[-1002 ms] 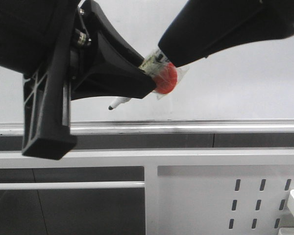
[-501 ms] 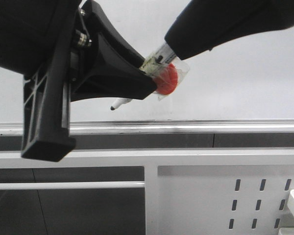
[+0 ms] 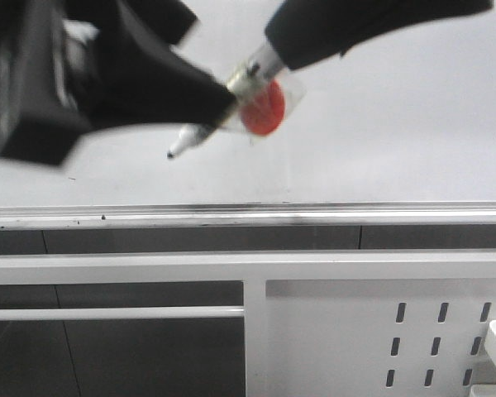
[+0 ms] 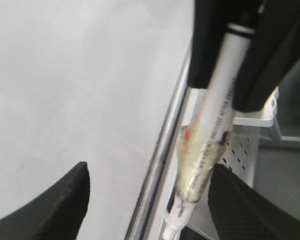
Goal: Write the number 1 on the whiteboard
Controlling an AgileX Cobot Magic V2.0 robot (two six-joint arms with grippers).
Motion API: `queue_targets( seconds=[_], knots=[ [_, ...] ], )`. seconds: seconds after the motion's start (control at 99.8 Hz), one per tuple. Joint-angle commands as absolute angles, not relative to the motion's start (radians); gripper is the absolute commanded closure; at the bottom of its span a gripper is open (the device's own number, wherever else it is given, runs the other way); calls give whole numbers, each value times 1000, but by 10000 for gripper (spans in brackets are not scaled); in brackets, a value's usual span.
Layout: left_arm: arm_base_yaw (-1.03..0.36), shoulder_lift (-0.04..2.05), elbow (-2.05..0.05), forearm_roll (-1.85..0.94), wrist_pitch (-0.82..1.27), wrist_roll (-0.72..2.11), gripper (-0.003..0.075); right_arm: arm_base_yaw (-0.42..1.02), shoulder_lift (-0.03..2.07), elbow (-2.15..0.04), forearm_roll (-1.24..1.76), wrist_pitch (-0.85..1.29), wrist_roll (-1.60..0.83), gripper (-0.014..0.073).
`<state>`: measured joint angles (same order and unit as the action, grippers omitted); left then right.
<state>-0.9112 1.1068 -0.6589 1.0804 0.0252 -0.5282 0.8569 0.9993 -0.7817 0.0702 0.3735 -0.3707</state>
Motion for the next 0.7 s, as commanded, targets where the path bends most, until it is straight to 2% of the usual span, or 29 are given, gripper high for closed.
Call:
queue_targets(
  seconds=[0.0, 0.14, 0.19, 0.291, 0.481, 0.601, 0.691],
  knots=[
    [-919, 995, -684, 987, 74, -539, 281, 848, 951, -802, 70, 287, -366, 663],
    [-919, 806, -679, 862, 218, -539, 401, 803, 877, -713, 70, 234, -286, 663],
    [-919, 737, -675, 854, 250, -539, 489, 784, 840, -674, 72, 192, -279, 663],
    [-919, 619, -675, 848, 328, -539, 743, 747, 769, -600, 83, 105, -275, 663],
    [-916, 514, -659, 895, 426, -575, 740, 658, 723, -566, 95, 20, -275, 663],
    [-916, 517, -621, 1062, 457, -791, 740, 610, 727, -566, 95, -10, -275, 663],
    [-916, 520, -578, 1276, 460, -1056, 740, 601, 727, -566, 95, -52, -275, 663]
  ],
)
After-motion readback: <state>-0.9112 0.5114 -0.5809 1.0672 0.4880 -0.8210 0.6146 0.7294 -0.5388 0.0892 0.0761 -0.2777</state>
